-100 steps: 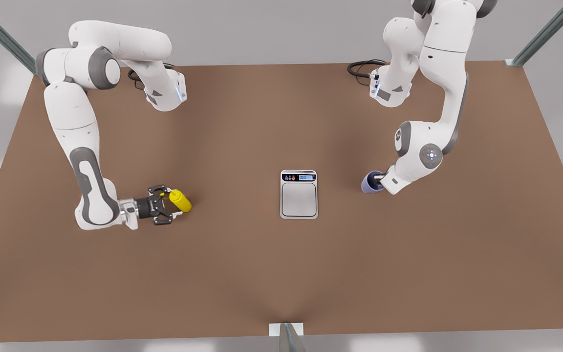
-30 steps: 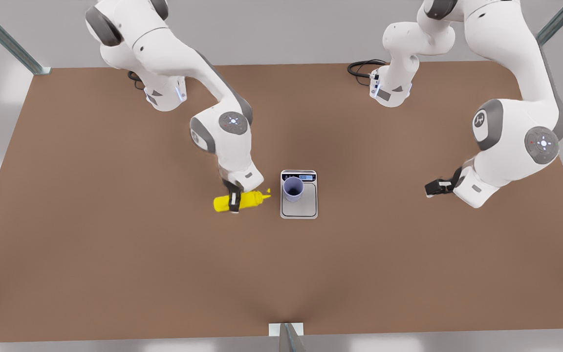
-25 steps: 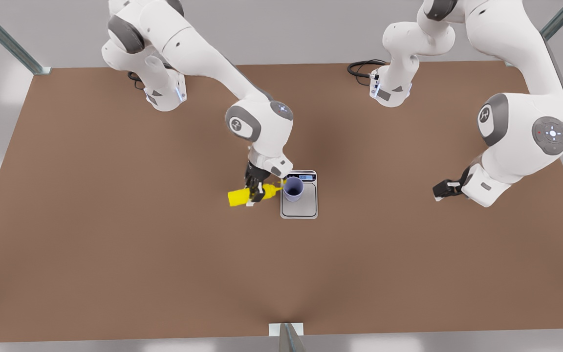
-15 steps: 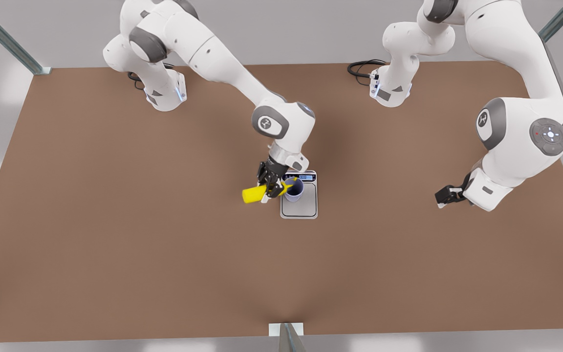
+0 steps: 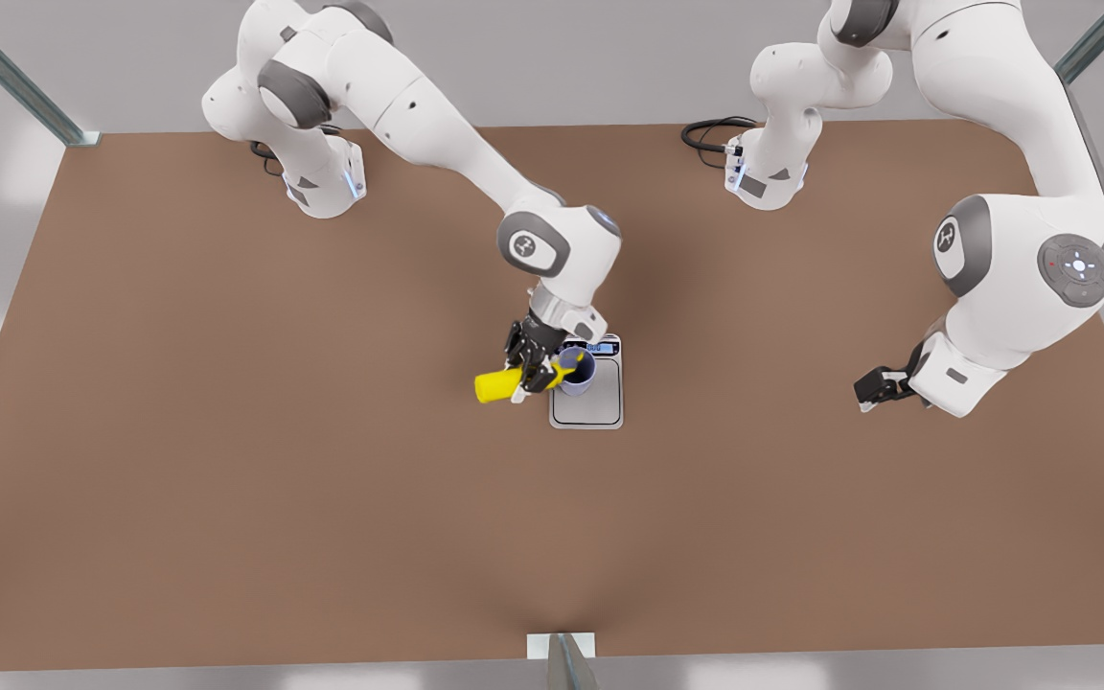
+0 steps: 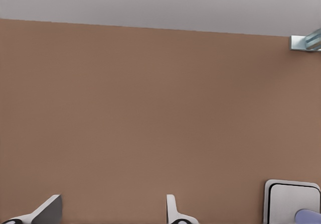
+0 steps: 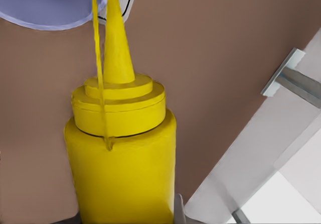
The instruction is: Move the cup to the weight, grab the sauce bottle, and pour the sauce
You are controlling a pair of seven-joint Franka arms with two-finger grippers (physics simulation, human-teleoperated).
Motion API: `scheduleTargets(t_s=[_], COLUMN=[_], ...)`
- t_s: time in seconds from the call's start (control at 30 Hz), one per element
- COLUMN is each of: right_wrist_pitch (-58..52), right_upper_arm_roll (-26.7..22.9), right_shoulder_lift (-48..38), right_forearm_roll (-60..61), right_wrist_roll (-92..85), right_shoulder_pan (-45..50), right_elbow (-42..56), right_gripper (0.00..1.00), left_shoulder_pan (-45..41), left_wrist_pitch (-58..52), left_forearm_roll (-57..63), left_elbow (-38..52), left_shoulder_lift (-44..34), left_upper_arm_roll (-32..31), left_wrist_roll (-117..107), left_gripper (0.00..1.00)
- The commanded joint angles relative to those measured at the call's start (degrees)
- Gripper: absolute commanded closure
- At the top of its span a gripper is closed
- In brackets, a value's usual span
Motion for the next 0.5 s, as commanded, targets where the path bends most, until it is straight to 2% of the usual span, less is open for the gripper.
scheduleTargets(t_s=[0.0,0.17,0.33,0.47], right_wrist_pitch=[0.0,0.8,3.6,4.1], right_upper_arm_roll=[0.0,0.0,-0.1,0.0], right_shoulder_lift=[0.0,-3.3,-5.2,-5.1], right_forearm_roll=[1.8,25.0,53.2,66.5], right_wrist_roll=[-0.7,-6.7,-38.4,-55.3], right_shoulder_pan=[-1.1,-11.1,-24.0,-31.4], right_elbow=[0.7,1.9,1.4,-0.7], right_gripper=[0.43,0.43,0.42,0.42], left_shoulder_pan=[0.1,0.0,0.0,0.0], left_wrist_pitch=[0.0,0.0,0.1,0.1], left_forearm_roll=[0.0,0.0,0.0,0.0], left_elbow=[0.0,0.0,0.0,0.0], left_shoulder_lift=[0.0,0.0,0.0,0.0], left_upper_arm_roll=[0.0,0.0,0.1,0.1], left_wrist_roll=[0.0,0.0,0.0,0.0], left_gripper=[0.00,0.00,0.00,0.00])
